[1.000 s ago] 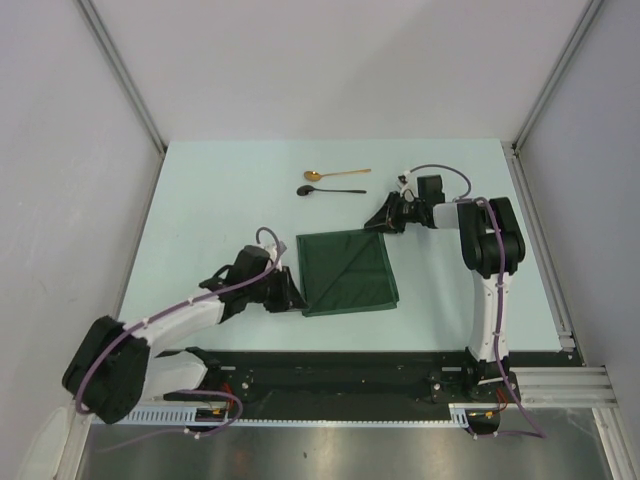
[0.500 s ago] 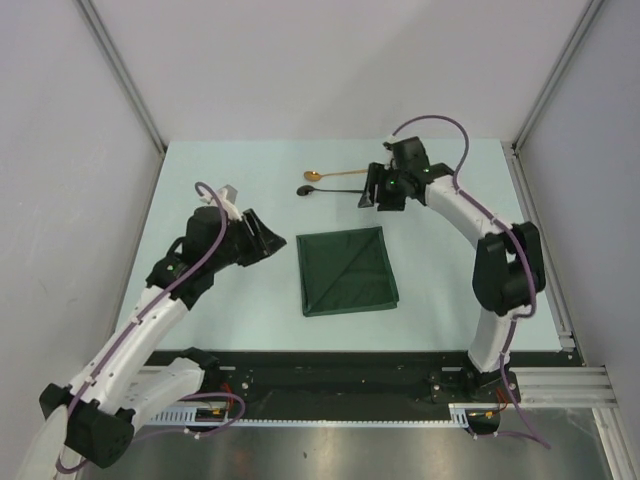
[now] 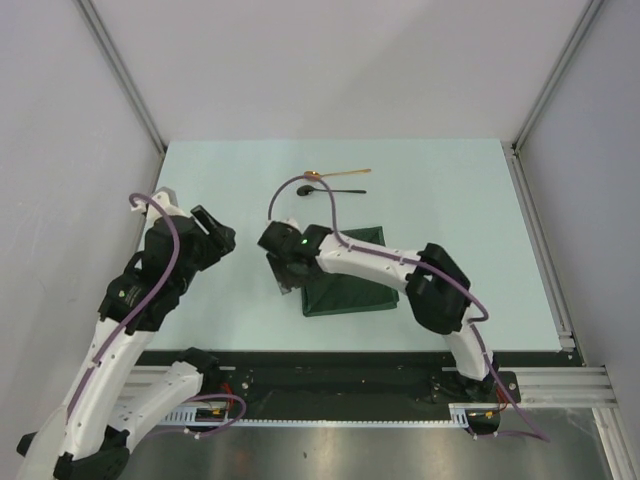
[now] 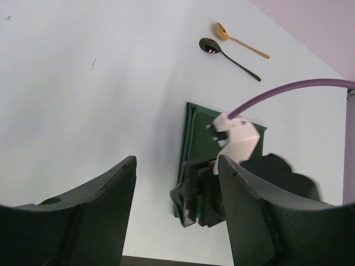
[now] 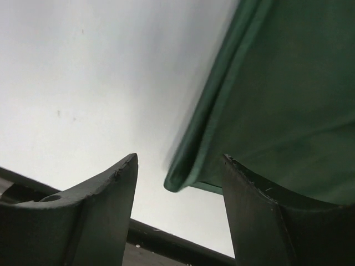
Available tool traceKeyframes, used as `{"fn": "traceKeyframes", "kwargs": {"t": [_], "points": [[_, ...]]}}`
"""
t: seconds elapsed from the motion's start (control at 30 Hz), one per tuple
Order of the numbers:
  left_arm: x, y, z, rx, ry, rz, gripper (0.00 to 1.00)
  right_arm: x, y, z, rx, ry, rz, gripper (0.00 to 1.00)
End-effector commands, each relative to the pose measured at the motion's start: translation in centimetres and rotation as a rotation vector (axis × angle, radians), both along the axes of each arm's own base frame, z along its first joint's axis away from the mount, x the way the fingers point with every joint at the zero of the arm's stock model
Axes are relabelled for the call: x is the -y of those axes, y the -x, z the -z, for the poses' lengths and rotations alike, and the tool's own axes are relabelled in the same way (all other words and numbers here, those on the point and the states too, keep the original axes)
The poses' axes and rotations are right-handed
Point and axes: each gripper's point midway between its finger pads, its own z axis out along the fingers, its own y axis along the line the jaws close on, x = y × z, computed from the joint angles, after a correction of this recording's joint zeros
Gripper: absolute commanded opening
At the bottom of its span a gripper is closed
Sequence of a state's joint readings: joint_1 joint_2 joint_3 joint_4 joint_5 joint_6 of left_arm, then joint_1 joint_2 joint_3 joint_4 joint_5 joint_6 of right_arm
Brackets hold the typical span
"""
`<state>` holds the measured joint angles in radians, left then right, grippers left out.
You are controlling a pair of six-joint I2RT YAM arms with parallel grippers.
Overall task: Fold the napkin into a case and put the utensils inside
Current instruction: Pick up the upper triangle-folded napkin from the center of the board.
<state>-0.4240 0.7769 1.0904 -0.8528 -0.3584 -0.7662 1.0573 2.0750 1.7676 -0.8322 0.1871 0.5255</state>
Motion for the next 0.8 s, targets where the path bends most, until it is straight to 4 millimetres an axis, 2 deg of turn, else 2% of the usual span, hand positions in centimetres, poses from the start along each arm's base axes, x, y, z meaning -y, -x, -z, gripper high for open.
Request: {"fn": "traceKeyframes", "kwargs": {"t": [0.0, 0.2, 0.47, 0.77], "points": [[-0.8, 0.5, -0.7, 0.018, -0.026, -0.011, 0.65, -0.3, 0.6, 0.8, 0.028, 0.087, 0.024, 0.65], [0.0, 0.6, 0.0, 0.009, -0.041, 0.054, 0.64, -0.3, 2.0, 1.6, 0.034, 0.129, -0.003, 0.66], [0.9, 0.3, 0.6, -0.006, -0.029, 0.096, 0.63, 0.2, 3.7, 2.6, 0.032, 0.175, -0.018, 0.6], [1.1, 0.2, 1.1, -0.017, -0.042, 0.111, 0.62, 0.5, 4.3, 4.3, 0.003, 0.208, -0.038, 0.54]]}}
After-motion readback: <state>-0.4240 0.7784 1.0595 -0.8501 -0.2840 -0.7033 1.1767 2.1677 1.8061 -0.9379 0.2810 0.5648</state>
